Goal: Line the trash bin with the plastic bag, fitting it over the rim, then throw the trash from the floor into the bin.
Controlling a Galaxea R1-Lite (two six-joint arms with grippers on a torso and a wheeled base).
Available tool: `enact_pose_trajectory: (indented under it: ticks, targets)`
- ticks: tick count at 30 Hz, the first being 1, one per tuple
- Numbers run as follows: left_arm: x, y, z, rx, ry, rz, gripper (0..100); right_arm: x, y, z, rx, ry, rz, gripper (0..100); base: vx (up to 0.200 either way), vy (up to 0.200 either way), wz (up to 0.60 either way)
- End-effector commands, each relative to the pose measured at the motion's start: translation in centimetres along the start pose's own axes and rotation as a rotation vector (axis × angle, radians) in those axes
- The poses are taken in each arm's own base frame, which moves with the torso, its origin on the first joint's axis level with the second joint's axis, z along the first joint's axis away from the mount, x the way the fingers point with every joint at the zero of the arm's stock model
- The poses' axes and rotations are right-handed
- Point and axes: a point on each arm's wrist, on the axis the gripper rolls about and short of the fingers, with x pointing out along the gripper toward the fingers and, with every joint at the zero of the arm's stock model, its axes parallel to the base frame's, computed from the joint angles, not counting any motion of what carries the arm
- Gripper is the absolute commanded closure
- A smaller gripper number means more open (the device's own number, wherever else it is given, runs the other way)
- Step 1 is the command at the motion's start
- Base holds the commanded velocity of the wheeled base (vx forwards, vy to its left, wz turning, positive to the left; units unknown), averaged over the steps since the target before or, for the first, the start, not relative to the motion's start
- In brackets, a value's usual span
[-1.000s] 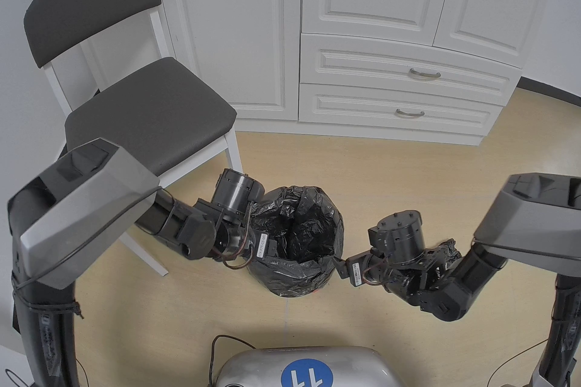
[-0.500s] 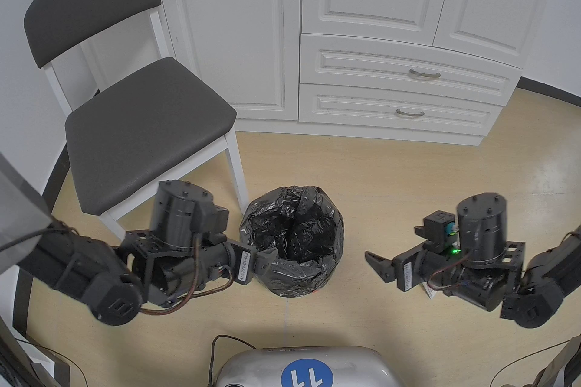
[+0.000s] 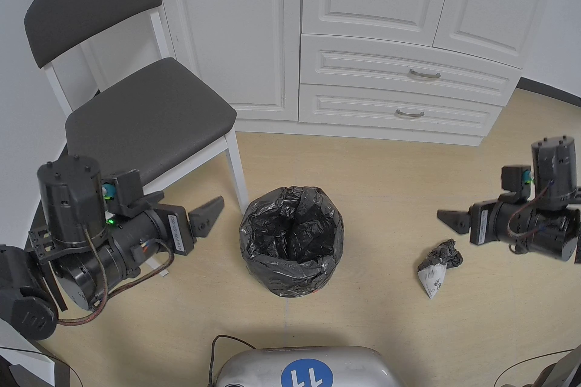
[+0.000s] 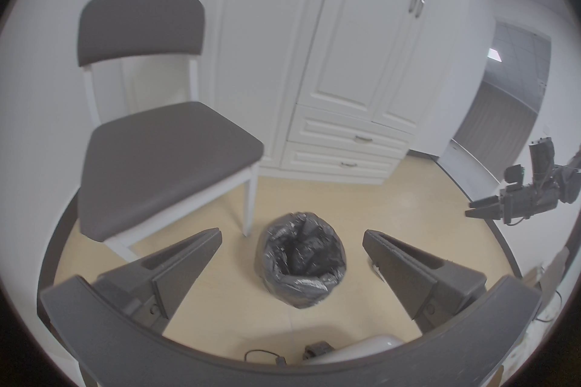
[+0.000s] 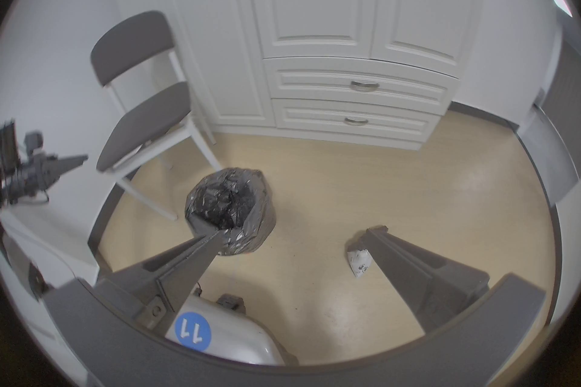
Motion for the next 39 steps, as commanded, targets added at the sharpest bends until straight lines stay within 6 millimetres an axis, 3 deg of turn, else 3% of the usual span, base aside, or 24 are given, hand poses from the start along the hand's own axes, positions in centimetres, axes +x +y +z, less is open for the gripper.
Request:
enact_pose_trajectory:
  ticks: [1, 5, 7, 18, 25, 30, 37, 39]
  targets:
    - [-1.6, 0.8, 1.6, -0.037, -0.101, 0.097, 0, 0.8, -2.4, 3.5, 0.152, -0.023, -0.11, 0, 0.0, 0.0, 0.0]
    - [-1.6, 0.8, 1.9, -0.047, -0.13, 0.132, 0, 3.0, -3.4, 3.7, 0.191, 0.017, -0.165, 0, 0.0, 0.0, 0.0]
    - [-1.4, 1.1, 2.3, -0.04, -0.145, 0.146, 0, 3.2, -3.4, 3.7, 0.195, 0.018, -0.168, 0, 0.0, 0.0, 0.0]
    - [-0.9, 2.8, 2.8, 0.001, -0.154, 0.222, 0, 1.1, -0.3, 2.1, 0.112, 0.015, -0.125, 0, 0.0, 0.0, 0.0]
    - [0.1, 4.6, 1.5, 0.086, -0.084, 0.312, 0, 1.1, 0.3, 0.7, 0.016, 0.013, -0.308, 0, 0.0, 0.0, 0.0]
    - [-0.5, 4.8, 1.4, 0.095, -0.086, 0.318, 0, 1.2, -0.6, 0.2, -0.008, 0.009, -0.34, 0, 0.0, 0.0, 0.0]
    - [-1.1, 4.8, 1.7, 0.107, -0.104, 0.314, 0, 5.3, -4.1, 0.3, 0.096, 0.091, -0.236, 0, 0.0, 0.0, 0.0]
    - [-1.1, 4.8, 1.6, 0.113, -0.1, 0.315, 0, 7.4, -6.4, 0.1, 0.147, 0.132, -0.221, 0, 0.0, 0.0, 0.0]
